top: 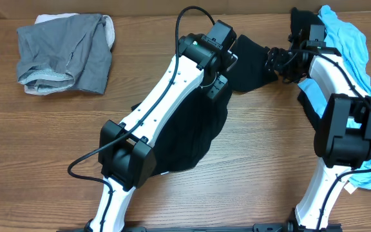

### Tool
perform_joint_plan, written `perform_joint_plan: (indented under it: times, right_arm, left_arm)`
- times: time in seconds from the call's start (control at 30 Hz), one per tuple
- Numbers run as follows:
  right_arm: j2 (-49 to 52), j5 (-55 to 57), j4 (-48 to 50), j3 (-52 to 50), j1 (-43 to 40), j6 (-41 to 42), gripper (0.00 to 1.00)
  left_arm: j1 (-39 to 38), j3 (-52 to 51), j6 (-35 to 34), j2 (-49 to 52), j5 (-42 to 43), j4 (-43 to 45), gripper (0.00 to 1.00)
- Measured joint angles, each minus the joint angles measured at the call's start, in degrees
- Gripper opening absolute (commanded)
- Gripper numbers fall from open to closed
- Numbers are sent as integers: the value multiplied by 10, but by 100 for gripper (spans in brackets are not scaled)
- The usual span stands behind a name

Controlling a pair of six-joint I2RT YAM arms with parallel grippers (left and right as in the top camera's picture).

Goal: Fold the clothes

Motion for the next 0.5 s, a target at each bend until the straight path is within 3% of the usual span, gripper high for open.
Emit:
perform_joint_plan:
  times: [0.33,0.5]
  right_arm:
    - [26,0,6,1,1,4,78]
    - [26,1,7,1,1,4,66]
  left_arm:
    - [0,0,-5,71,16,12,56]
    - [2,-1,-7,87,16,30,47]
